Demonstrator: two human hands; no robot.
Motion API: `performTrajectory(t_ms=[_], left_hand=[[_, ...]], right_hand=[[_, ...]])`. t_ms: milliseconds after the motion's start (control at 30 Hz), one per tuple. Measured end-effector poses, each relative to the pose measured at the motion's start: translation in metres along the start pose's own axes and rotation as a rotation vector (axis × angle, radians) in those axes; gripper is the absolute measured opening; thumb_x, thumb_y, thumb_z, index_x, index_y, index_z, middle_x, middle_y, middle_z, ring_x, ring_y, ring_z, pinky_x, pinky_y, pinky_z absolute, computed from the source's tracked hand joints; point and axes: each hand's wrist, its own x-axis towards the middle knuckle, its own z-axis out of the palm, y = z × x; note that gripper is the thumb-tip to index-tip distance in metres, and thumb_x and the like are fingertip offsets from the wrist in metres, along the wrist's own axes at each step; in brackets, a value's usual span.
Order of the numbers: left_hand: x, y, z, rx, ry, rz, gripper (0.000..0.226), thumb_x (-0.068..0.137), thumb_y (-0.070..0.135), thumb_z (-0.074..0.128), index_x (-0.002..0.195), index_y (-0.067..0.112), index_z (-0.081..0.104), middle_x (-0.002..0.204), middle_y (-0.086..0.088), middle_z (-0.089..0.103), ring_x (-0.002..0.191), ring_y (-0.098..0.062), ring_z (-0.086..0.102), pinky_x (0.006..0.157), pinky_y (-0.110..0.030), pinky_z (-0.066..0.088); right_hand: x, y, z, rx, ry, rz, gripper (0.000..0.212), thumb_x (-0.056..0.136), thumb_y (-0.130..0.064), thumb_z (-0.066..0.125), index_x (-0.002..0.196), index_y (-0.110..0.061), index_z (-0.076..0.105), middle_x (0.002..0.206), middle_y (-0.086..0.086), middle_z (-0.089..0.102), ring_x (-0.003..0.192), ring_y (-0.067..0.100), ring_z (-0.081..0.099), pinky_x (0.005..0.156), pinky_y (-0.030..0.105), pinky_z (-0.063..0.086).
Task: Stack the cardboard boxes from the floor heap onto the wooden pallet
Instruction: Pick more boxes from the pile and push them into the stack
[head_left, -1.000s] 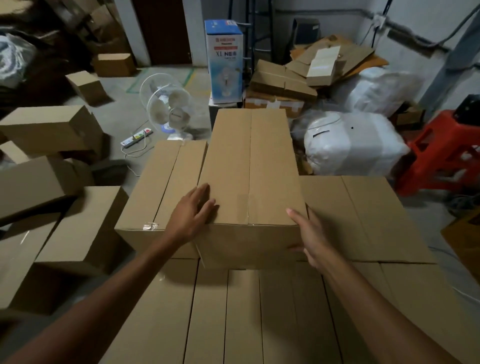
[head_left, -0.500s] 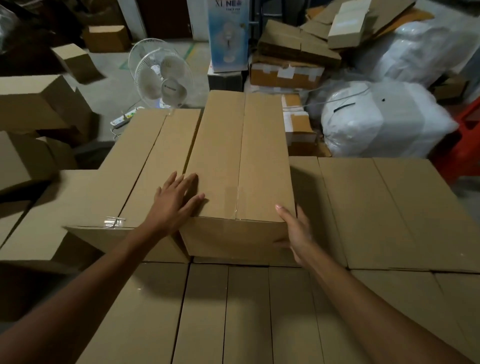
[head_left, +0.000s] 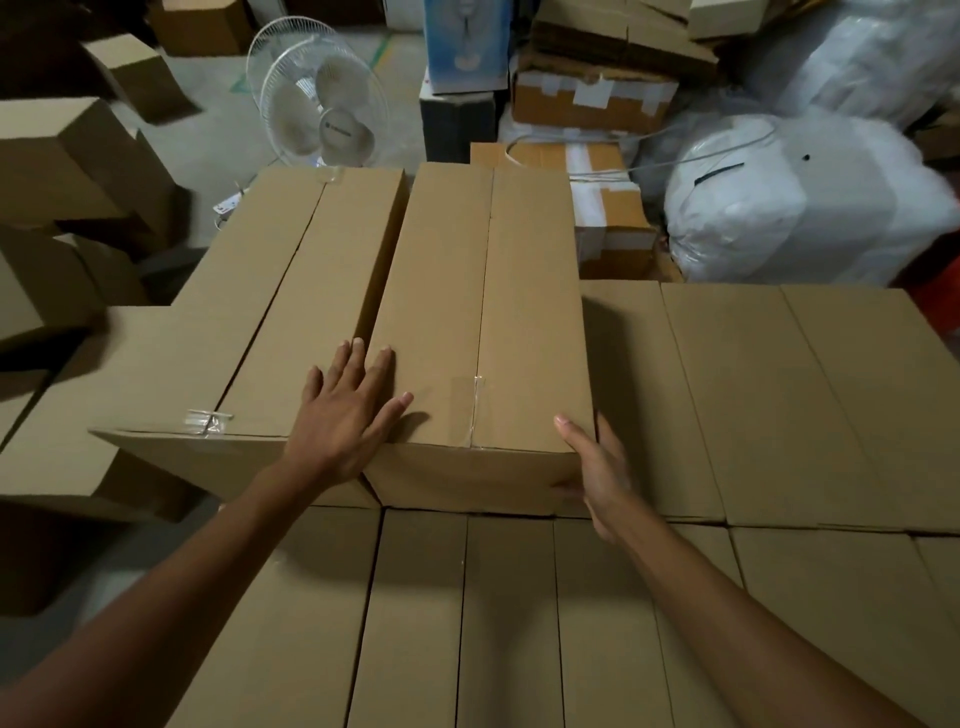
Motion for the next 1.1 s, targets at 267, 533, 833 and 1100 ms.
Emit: performTrajectory(t_ms=[267,533,833,1100], left_hand=[[-0.002,0.011,0.008,0.011,-0.009,0.052,0.120,0.072,0.094,-0.006,0.160,0.013,0.000,0.165,-0.006,-0.018,0.152,-0.017,-0.018,0.124,-0.039,-0.009],[0.001,0.012,0.012,0.147,0.009,0.039,0.106,0.081,0.085,-0.001,0.160,0.014,-0.004,0.166,-0.006,-0.016,0.153,-0.020,-0.016,0.123,-0.039,-0.009],[0.002,0.007,0.006,0.144,0.011,0.042,0.106,0.081,0.086,0.001,0.160,0.016,0.001,0.167,-0.004,-0.010,0.153,-0.017,-0.011,0.122,-0.034,-0.008],[-0.001,0.013,0.013,0.144,0.011,0.041,0.100,0.086,0.080,-0.002,0.159,0.011,-0.005,0.165,-0.008,-0.016,0.152,-0.021,-0.018,0.122,-0.035,-0.008]], right_hand=[[0.002,-0.001,-0.004,-0.052,-0.024,-0.082,0.086,0.068,-0.061,0.072,0.144,-0.027,0.051,0.133,-0.006,0.061,0.121,0.017,0.055,0.099,0.062,0.049],[0.004,-0.015,-0.001,-0.230,-0.050,-0.168,0.061,0.097,-0.027,0.062,0.153,-0.023,0.038,0.142,-0.001,0.057,0.132,0.021,0.051,0.101,0.041,0.048],[-0.013,-0.009,0.023,-1.184,0.129,-0.641,0.066,0.100,-0.048,0.021,0.157,-0.015,0.024,0.168,0.007,-0.002,0.154,0.032,0.000,0.121,0.049,0.023],[-0.011,-0.015,0.014,-1.345,-0.018,-0.656,0.079,0.087,-0.054,-0.015,0.156,-0.017,-0.005,0.161,-0.006,-0.018,0.151,0.017,-0.019,0.123,0.037,0.009]])
